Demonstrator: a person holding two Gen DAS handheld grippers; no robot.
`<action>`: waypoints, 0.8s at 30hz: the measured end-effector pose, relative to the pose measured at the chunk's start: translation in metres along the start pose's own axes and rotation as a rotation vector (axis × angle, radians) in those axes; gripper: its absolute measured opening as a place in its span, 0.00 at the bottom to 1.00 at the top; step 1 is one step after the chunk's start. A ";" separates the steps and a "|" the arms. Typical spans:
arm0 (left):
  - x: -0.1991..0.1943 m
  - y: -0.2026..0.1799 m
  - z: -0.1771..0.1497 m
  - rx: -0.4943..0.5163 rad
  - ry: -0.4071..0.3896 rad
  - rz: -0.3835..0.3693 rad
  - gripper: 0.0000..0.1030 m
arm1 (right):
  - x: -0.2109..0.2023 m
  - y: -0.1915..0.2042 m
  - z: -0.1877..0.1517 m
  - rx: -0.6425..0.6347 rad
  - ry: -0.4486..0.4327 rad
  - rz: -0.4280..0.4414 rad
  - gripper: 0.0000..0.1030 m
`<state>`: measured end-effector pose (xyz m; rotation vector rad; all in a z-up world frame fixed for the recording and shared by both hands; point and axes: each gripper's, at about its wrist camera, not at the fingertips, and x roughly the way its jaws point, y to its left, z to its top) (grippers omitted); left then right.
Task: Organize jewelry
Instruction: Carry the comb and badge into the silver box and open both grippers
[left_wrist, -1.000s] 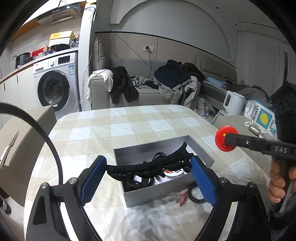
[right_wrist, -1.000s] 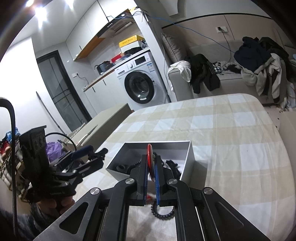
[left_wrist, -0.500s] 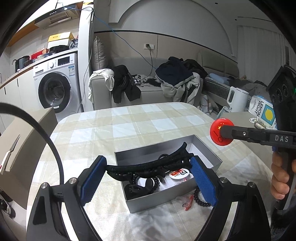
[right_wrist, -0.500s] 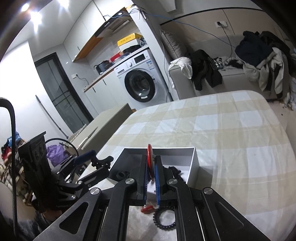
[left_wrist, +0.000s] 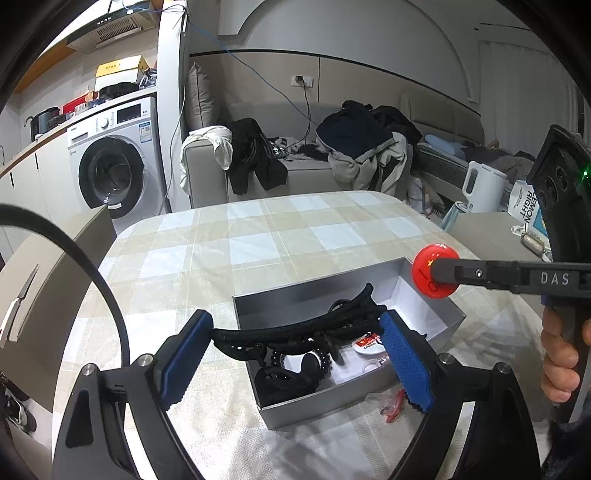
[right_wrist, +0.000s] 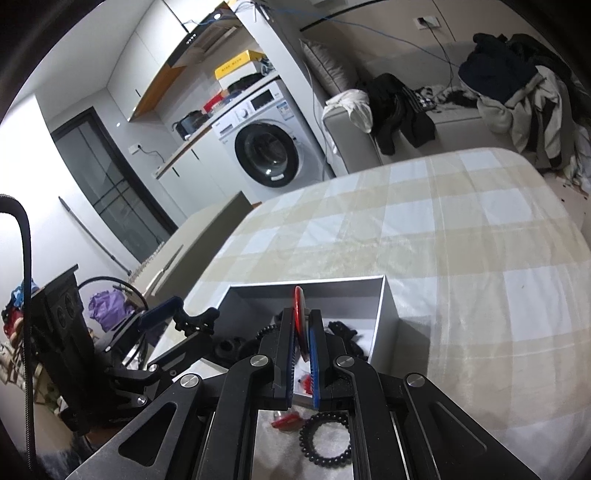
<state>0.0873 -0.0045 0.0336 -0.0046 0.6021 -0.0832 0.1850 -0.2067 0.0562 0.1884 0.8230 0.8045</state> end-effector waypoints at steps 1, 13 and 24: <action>0.001 0.000 -0.001 0.000 0.005 0.002 0.86 | 0.003 0.001 -0.001 -0.005 0.006 -0.006 0.06; 0.011 -0.001 -0.004 0.008 0.038 0.016 0.86 | 0.020 0.003 -0.006 -0.008 0.042 -0.030 0.06; 0.017 -0.004 -0.006 0.026 0.050 0.031 0.86 | 0.033 0.003 -0.012 -0.007 0.070 -0.043 0.06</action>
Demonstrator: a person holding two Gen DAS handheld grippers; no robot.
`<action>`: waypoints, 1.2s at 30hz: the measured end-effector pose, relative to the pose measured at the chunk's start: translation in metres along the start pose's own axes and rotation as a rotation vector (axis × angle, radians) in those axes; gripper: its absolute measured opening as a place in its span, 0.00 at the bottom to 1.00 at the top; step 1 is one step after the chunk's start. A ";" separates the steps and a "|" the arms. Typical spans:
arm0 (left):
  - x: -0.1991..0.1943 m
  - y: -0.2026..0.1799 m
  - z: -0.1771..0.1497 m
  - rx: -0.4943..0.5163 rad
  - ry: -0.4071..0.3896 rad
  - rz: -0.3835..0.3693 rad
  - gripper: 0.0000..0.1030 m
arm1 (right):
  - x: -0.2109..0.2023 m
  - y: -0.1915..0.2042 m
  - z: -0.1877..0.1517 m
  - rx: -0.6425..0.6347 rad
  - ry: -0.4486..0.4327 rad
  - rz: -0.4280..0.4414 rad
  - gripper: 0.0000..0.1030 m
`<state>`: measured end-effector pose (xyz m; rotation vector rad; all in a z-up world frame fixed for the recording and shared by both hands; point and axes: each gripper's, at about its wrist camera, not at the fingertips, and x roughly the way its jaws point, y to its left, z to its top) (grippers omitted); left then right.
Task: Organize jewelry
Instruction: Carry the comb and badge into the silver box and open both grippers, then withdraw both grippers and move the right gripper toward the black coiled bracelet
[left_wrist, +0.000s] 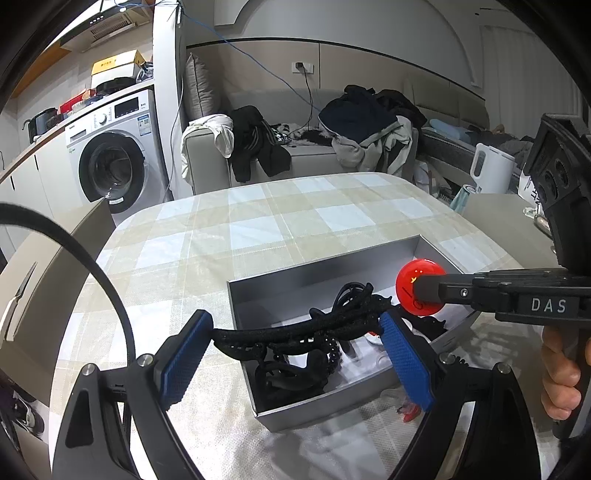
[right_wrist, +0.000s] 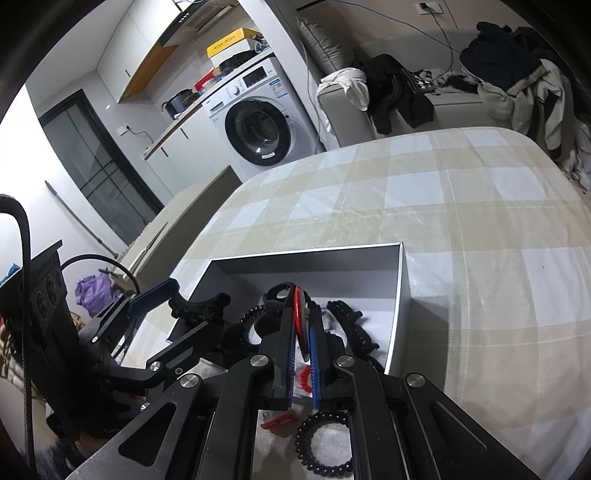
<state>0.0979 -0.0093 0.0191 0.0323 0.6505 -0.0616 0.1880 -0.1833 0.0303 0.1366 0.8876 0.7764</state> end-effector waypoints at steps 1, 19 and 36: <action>0.001 0.000 -0.001 0.002 0.000 0.002 0.86 | 0.001 -0.001 0.000 0.003 0.001 0.000 0.06; -0.002 -0.006 -0.002 0.000 0.009 -0.020 0.86 | -0.014 -0.001 0.003 0.021 -0.050 -0.012 0.16; -0.037 -0.005 -0.006 -0.048 -0.038 -0.065 0.99 | -0.058 -0.001 -0.012 -0.025 -0.098 -0.080 0.94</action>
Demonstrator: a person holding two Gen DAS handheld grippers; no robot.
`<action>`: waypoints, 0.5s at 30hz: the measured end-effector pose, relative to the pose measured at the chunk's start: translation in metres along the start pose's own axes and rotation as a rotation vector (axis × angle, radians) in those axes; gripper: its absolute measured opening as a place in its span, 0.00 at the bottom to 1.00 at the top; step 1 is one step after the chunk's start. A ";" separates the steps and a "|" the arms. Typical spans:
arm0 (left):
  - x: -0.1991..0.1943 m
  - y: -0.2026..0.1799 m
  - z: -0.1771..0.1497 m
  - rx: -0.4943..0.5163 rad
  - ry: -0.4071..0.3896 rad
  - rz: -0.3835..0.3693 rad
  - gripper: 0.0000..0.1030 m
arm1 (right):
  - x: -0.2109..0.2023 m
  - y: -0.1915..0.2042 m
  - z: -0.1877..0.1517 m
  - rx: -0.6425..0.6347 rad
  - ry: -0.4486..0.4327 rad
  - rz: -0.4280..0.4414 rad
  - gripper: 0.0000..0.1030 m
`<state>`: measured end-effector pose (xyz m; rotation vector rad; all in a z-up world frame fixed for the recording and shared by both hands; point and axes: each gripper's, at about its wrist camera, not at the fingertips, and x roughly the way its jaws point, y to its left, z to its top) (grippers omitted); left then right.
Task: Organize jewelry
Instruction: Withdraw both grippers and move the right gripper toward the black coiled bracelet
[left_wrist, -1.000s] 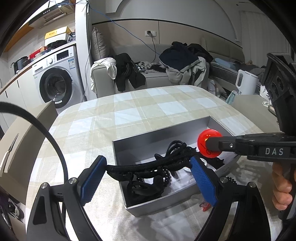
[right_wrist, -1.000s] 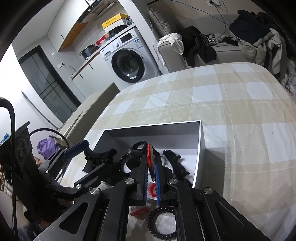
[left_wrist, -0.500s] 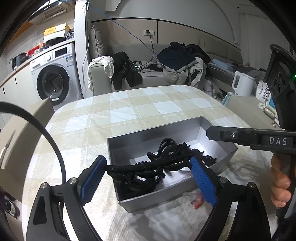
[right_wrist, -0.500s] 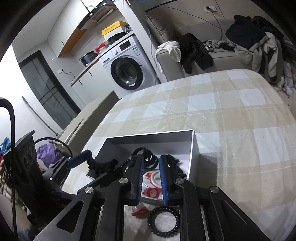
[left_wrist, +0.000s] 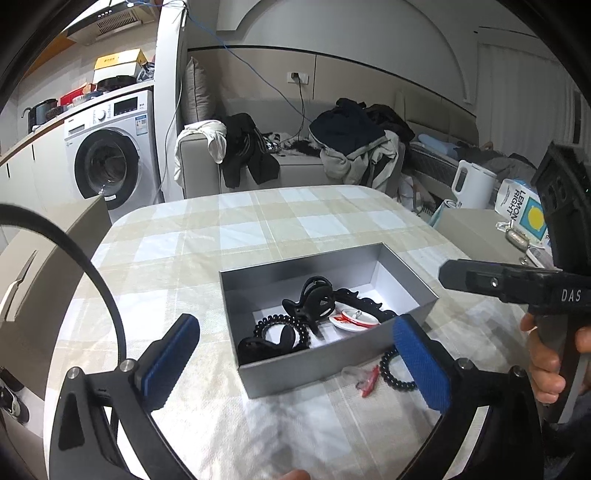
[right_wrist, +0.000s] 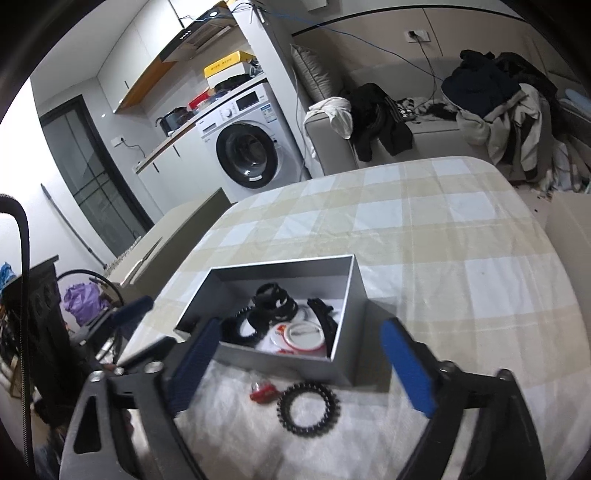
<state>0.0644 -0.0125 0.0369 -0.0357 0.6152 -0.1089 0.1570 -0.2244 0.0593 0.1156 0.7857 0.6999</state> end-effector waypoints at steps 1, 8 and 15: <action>-0.005 0.000 -0.001 0.001 -0.005 0.002 0.99 | -0.002 0.000 -0.002 -0.004 -0.002 -0.006 1.00; -0.018 0.000 -0.010 -0.004 -0.019 0.000 0.99 | -0.010 0.014 -0.022 -0.127 0.016 -0.087 1.00; -0.009 -0.005 -0.022 0.018 0.023 -0.005 0.99 | 0.001 0.015 -0.037 -0.191 0.065 -0.127 1.00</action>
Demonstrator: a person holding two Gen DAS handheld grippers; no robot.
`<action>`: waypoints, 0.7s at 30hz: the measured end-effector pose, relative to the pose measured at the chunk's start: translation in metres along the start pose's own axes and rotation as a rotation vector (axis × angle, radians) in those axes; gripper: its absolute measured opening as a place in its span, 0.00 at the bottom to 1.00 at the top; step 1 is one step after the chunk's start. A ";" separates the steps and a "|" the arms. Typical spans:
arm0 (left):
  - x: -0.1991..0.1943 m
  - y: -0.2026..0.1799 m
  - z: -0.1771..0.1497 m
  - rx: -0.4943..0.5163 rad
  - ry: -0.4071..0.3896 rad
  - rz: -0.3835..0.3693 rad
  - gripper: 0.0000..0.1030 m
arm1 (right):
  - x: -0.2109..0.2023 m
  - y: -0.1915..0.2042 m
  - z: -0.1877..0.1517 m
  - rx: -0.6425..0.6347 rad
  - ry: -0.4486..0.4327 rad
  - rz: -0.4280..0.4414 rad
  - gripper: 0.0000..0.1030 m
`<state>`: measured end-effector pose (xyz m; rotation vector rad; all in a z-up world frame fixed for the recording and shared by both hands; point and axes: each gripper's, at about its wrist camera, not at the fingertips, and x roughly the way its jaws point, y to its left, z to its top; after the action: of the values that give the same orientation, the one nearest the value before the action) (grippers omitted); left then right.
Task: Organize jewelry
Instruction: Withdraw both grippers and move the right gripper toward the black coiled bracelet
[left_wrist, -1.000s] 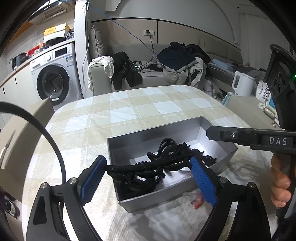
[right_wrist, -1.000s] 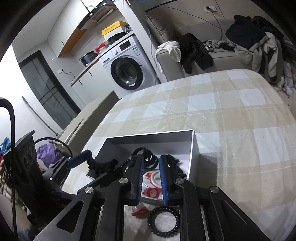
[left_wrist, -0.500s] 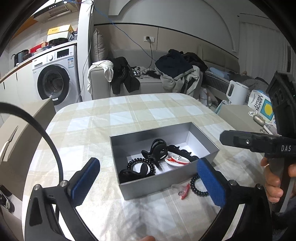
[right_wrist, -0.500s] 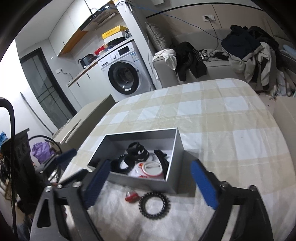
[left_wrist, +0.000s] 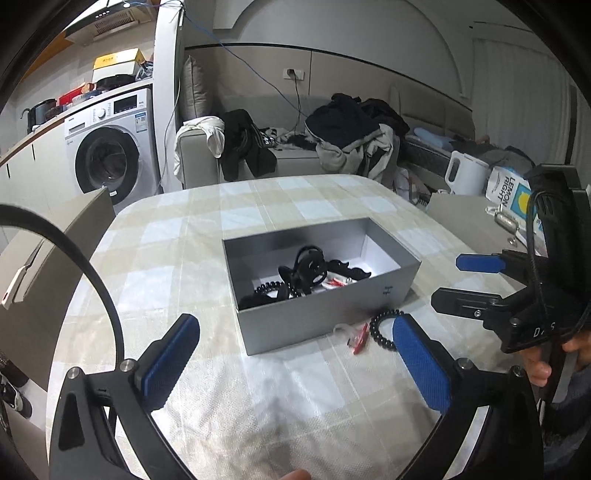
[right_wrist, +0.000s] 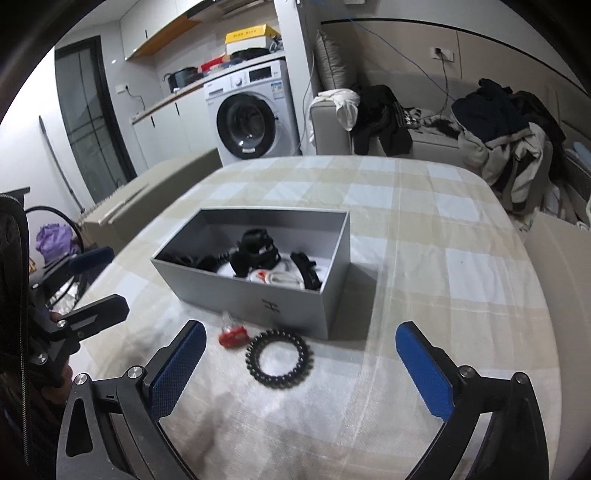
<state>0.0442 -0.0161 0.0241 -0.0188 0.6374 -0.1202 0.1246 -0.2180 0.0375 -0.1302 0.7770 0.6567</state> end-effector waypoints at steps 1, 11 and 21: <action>0.001 0.000 0.000 0.002 0.002 0.000 0.99 | 0.003 -0.001 -0.001 0.002 0.011 0.006 1.00; 0.013 0.003 -0.010 -0.010 0.057 -0.003 0.99 | 0.013 -0.003 -0.010 -0.032 0.075 -0.003 1.00; 0.012 0.001 -0.013 0.011 0.073 0.009 0.99 | 0.023 0.005 -0.016 -0.088 0.114 -0.014 0.99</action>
<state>0.0461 -0.0160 0.0065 -0.0004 0.7097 -0.1161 0.1237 -0.2086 0.0109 -0.2545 0.8565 0.6749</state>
